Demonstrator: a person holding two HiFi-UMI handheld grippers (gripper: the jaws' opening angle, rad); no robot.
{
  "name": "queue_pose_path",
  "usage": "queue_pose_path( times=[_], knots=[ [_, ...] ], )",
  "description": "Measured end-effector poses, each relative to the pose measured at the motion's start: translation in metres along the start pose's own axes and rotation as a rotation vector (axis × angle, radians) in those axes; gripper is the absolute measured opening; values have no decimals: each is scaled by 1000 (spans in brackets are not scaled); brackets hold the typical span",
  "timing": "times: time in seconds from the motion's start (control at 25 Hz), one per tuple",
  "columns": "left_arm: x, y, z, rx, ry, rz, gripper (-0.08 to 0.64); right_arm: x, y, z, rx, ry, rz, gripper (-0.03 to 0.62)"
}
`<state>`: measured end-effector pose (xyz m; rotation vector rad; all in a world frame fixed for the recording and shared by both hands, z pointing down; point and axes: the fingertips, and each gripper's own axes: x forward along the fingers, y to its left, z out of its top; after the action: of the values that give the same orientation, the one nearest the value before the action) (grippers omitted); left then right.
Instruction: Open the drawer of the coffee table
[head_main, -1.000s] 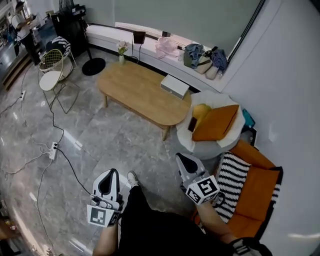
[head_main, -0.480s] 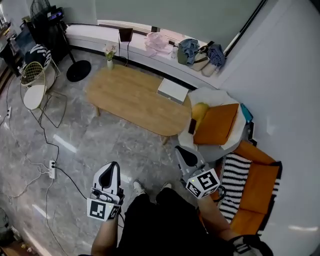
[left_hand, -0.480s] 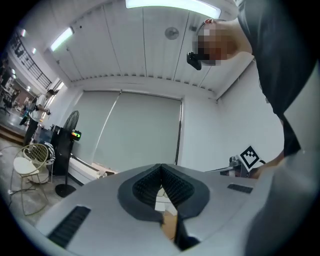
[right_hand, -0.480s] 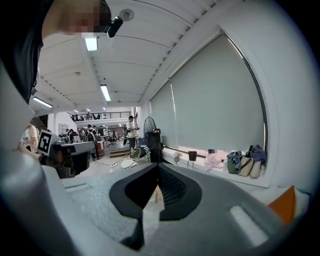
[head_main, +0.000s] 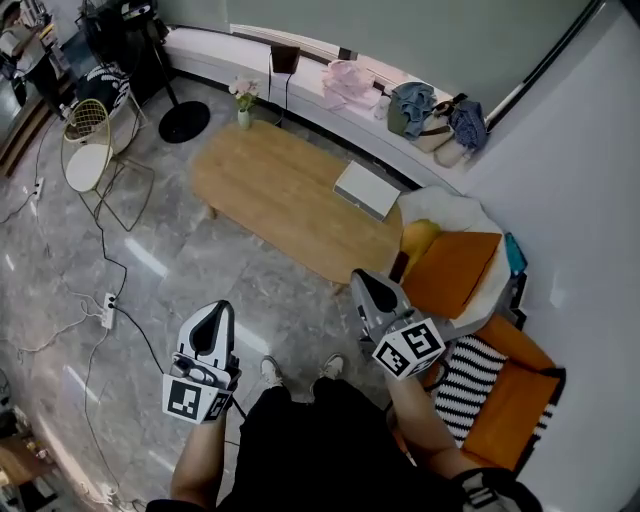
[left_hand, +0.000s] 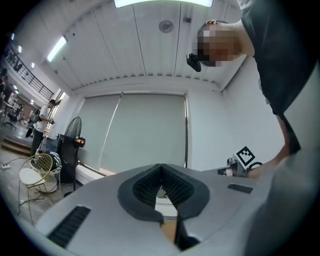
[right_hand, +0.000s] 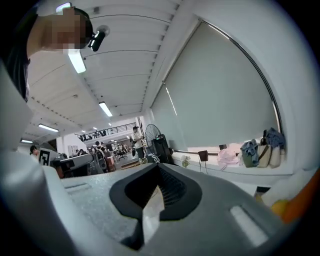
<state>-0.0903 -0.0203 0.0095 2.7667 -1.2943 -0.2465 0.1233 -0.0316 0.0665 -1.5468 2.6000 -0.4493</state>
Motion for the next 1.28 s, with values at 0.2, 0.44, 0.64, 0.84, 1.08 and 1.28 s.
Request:
queue_pose_path(
  times=[0.2, 0.44, 0.64, 0.84, 1.08, 1.28],
  knots=[
    [28, -13, -4, -5, -38, -28, 6, 28, -23, -35, 68, 35, 57, -5],
    [41, 34, -87, 6, 36, -53, 6, 72, -41, -122, 111, 84, 42, -5],
    [65, 78, -183, -32, 21, -53, 8, 111, -70, -218, 190, 108, 13, -5],
    [53, 112, -288, -31, 101, -17, 7, 151, -79, -323, 169, 164, 8, -5],
    [48, 132, -392, 15, 142, 10, 6, 175, -98, -426, 56, 213, 36, -5],
    [41, 144, -482, 32, 138, 17, 6, 192, -121, -508, 14, 185, 93, -5]
  ],
)
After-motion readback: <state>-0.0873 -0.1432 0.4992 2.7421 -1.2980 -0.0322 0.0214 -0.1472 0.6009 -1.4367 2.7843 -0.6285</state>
